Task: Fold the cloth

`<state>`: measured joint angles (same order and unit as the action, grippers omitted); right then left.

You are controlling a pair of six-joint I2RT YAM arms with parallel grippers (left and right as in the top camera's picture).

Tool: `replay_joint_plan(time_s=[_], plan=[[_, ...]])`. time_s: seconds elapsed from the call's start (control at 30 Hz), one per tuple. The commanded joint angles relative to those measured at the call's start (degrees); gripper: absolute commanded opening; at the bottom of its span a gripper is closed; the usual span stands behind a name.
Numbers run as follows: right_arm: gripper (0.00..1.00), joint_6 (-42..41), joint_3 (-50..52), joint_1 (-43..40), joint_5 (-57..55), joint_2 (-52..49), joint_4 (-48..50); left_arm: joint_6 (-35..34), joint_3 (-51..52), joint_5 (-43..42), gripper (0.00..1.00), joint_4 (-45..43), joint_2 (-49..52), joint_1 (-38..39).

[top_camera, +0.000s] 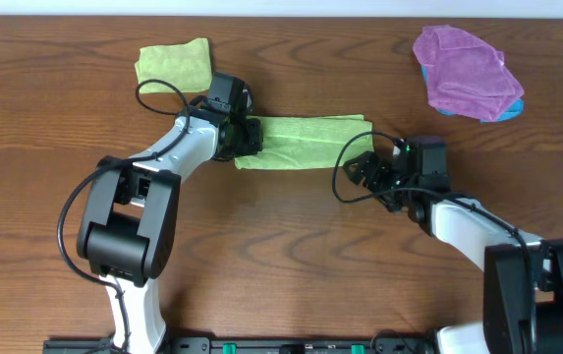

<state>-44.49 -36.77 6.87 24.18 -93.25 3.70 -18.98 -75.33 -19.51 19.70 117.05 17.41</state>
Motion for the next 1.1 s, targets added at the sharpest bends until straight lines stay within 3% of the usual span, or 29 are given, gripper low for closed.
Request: replay_joint_plan(time_s=[0.0, 0.2, 0.63, 0.87, 1.07], plan=[[0.87, -2.47, 1.31, 0.72, -3.26, 0.11, 0.5, 0.96, -0.22, -0.83, 0.09, -0.13, 0.61, -0.02], [0.87, -2.67, 1.31, 0.72, -3.91, -0.57, 1.29, 0.94, -1.81, -4.11, 0.06, -0.02, -0.85, -0.02], [0.89, -4.59, 1.33, 2.36, -6.69, -0.63, 1.75, -0.79, -3.28, 0.5, 0.06, -4.04, -1.14, -0.02], [0.89, -5.4, 1.31, 3.56, -7.69, -0.66, 2.08, -0.94, -3.28, -7.15, 0.06, 0.61, -2.03, -0.02], [0.88, -5.4, 1.33, 3.56, -7.69, -0.66, 2.08, -0.33, -3.28, -6.97, 0.06, 1.16, -5.99, -0.02]])
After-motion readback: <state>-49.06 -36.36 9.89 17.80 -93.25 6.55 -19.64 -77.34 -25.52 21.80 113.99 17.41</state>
